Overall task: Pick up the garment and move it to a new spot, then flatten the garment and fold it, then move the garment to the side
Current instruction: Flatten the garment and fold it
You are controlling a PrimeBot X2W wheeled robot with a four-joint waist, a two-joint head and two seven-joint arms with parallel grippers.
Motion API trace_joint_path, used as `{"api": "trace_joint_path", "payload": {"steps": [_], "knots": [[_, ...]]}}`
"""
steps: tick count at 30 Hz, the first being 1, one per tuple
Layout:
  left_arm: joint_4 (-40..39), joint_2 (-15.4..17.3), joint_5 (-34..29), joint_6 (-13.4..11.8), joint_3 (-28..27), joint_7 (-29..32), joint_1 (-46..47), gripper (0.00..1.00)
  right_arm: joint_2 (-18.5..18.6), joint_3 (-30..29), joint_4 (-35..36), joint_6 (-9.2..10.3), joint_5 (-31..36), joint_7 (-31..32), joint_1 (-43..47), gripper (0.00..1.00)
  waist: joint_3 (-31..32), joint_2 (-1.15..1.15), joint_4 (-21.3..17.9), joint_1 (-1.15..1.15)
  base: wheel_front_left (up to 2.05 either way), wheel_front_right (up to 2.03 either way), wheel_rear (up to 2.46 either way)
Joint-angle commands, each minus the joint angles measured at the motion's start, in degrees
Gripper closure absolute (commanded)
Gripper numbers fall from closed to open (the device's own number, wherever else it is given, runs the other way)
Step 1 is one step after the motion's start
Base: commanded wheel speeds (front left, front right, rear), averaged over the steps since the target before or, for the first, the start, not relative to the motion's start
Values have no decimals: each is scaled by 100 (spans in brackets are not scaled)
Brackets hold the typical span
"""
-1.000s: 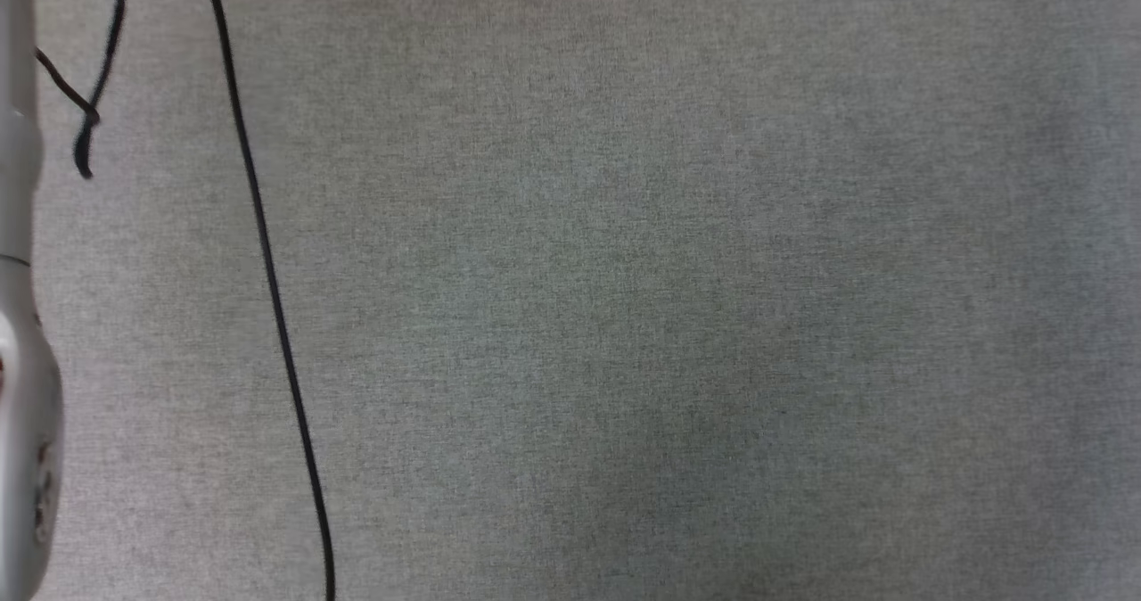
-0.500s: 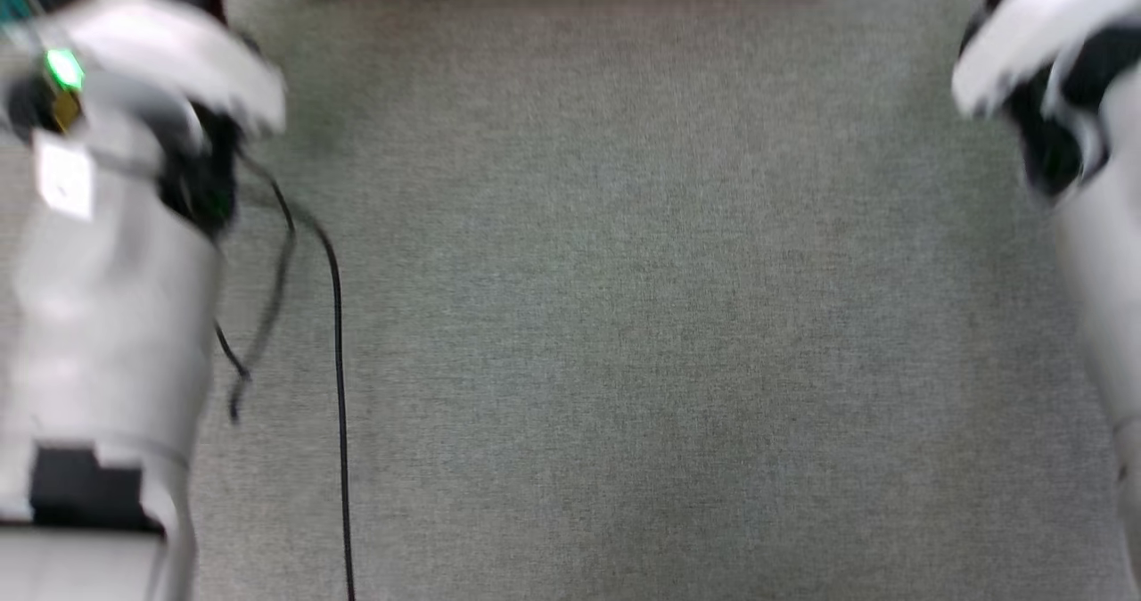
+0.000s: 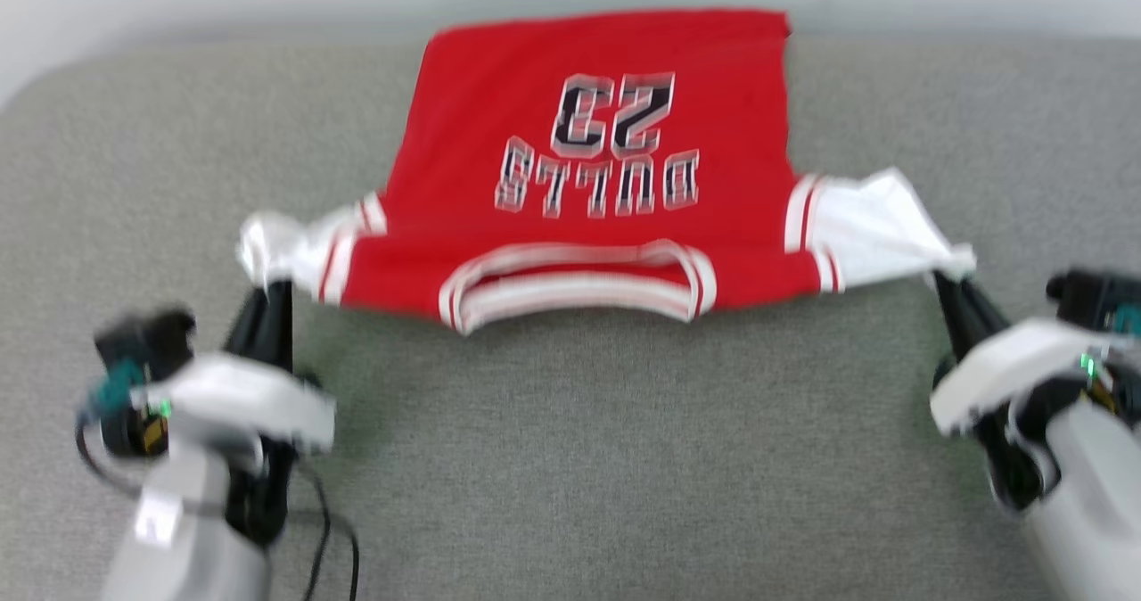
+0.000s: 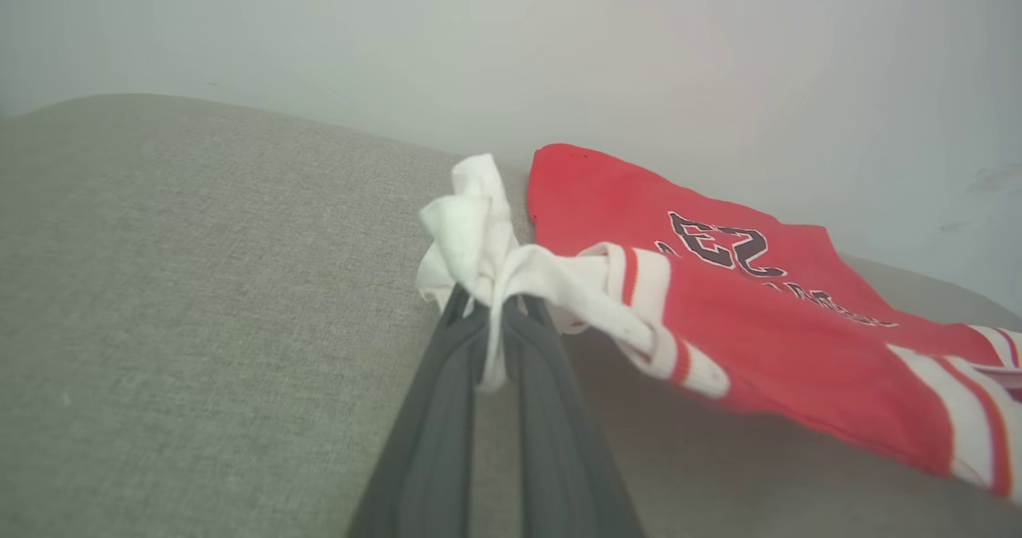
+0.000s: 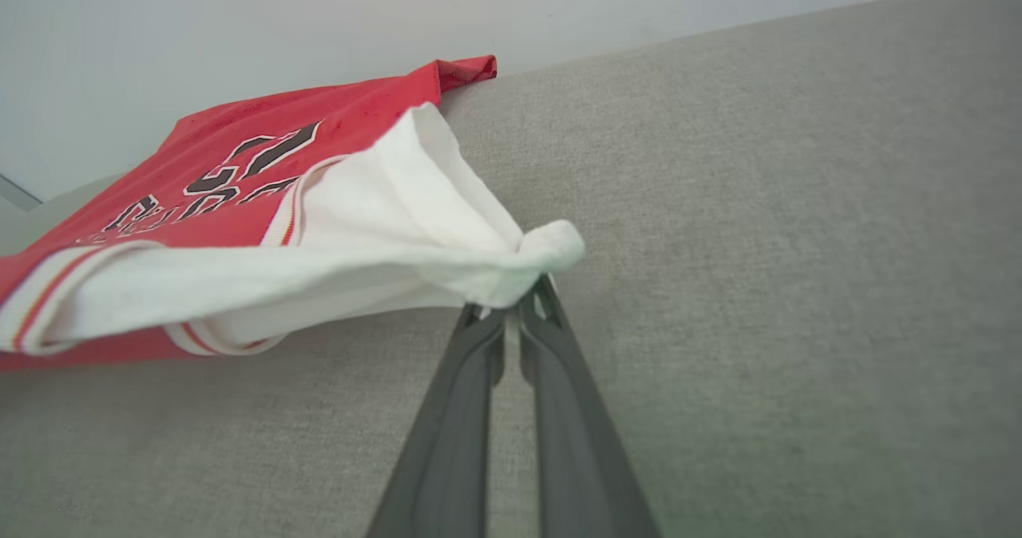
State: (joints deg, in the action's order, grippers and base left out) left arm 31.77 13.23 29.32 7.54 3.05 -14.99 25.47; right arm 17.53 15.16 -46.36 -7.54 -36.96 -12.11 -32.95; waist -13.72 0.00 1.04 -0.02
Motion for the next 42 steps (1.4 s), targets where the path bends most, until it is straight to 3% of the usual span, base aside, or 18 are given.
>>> {"api": "trace_joint_path", "payload": {"steps": [1, 7, 14, 24, 25, 26, 27, 28, 35, 42], "knots": [[-193, -46, -95, -12, -126, -27, -391, 100, 123, -37, 127, 11, -37, -44, 379, 100, 392, 0, -21, 2, 0, 0, 0], [-805, -223, -404, -21, -369, -27, -1664, 100, 169, -307, 675, 12, 58, 37, 1608, 100, 904, 0, 9, 2, 0, 0, 0], [-1186, -348, -522, -27, -299, -28, -2837, 100, -81, -951, 1418, 11, 354, 339, 3073, 100, 1438, 0, 123, 2, 0, 0, 0], [-1544, -359, -616, -62, -165, 6, -3545, 100, -620, -1759, 2593, 11, 1063, 1022, 4323, 100, 1551, 0, 232, 2, 0, 0, 0], [-1575, -351, -660, -61, -112, 10, -3555, 100, -666, -1809, 2722, 11, 1135, 1046, 4368, 89, 1537, 0, 247, 2, 0, 0, 0], [-1601, -352, -684, -58, -64, 16, -3542, 100, -722, -1836, 2855, 10, 1188, 1077, 4380, 65, 1525, 0, 260, 2, 0, 0, 0], [-1647, -360, -701, -56, -33, 13, -3509, 100, -758, -1844, 2992, 9, 1257, 1080, 4380, 28, 1514, 0, 271, 2, 0, 0, 0], [-1689, -349, -738, -54, 3, 11, -3469, 100, -775, -1872, 3100, 9, 1305, 1061, 4360, 0, 1499, 0, 286, 2, 0, 0, 0], [-1944, -383, -879, -70, 182, -4, -3279, 100, -706, -2015, 3627, 7, 1355, 1033, 3783, 0, 1328, 0, 407, 2, 0, 0, 0], [-2278, -511, -1059, -73, 355, -21, -2819, 100, -371, -2234, 2975, 7, 1301, 1753, 2076, 0, 590, 0, 655, 2, 0, 0, 0]]}}
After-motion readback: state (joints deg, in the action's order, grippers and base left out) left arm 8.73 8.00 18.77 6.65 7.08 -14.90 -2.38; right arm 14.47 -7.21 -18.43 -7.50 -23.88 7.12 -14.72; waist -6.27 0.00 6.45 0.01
